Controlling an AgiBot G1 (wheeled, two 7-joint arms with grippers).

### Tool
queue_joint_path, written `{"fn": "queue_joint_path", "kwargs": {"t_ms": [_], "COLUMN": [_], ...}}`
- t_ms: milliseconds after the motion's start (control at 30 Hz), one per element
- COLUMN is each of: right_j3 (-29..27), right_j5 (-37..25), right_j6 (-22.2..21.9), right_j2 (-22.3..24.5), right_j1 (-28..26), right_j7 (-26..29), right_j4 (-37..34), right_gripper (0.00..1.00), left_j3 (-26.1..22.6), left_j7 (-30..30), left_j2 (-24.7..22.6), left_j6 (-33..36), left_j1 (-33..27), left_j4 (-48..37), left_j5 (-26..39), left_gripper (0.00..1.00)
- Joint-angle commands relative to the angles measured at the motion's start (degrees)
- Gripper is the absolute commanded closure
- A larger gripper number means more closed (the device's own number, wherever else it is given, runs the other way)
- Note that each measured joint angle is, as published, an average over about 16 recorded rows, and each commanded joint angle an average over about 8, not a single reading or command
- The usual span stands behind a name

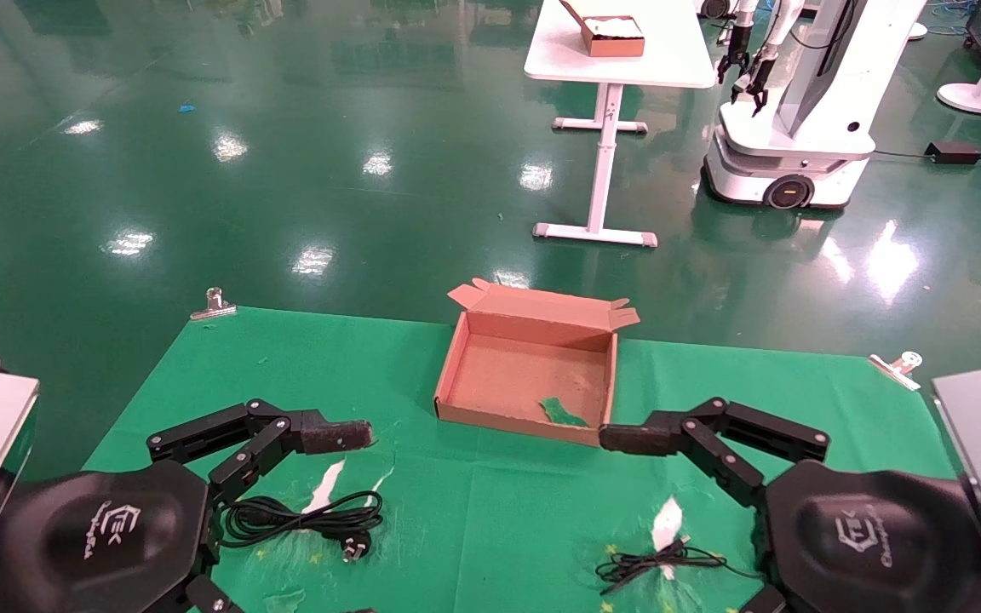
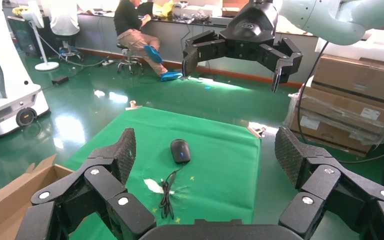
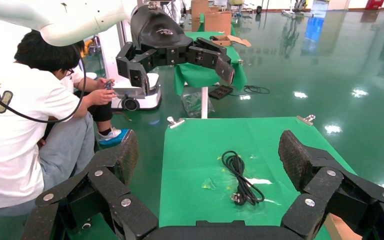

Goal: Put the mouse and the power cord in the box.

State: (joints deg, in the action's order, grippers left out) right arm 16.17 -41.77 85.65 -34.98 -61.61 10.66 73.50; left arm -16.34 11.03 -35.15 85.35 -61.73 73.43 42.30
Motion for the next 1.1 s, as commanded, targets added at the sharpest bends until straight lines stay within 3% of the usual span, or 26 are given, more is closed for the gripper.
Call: {"fn": "queue_joint_path", "kwargs": {"t_ms": [33,1100], "right_j3": [0.0,0.0], "right_j5": [0.0,0.0], "right_j6": [0.0,0.0], "right_j2": [0.0,0.0], "right_j1": [0.0,0.0], "right_j7": [0.0,0.0], "right_j4": [0.0,0.0], "right_gripper": [0.0,0.0], "left_j3": [0.0,0.0], "left_j7": [0.0,0.0], "left_j2": [0.0,0.0], "left_j6": [0.0,0.0], "left_j1": [0.0,0.0], "left_j4": [0.0,0.0], "left_j5": [0.0,-0.1], "left_gripper": [0.0,0.0]}}
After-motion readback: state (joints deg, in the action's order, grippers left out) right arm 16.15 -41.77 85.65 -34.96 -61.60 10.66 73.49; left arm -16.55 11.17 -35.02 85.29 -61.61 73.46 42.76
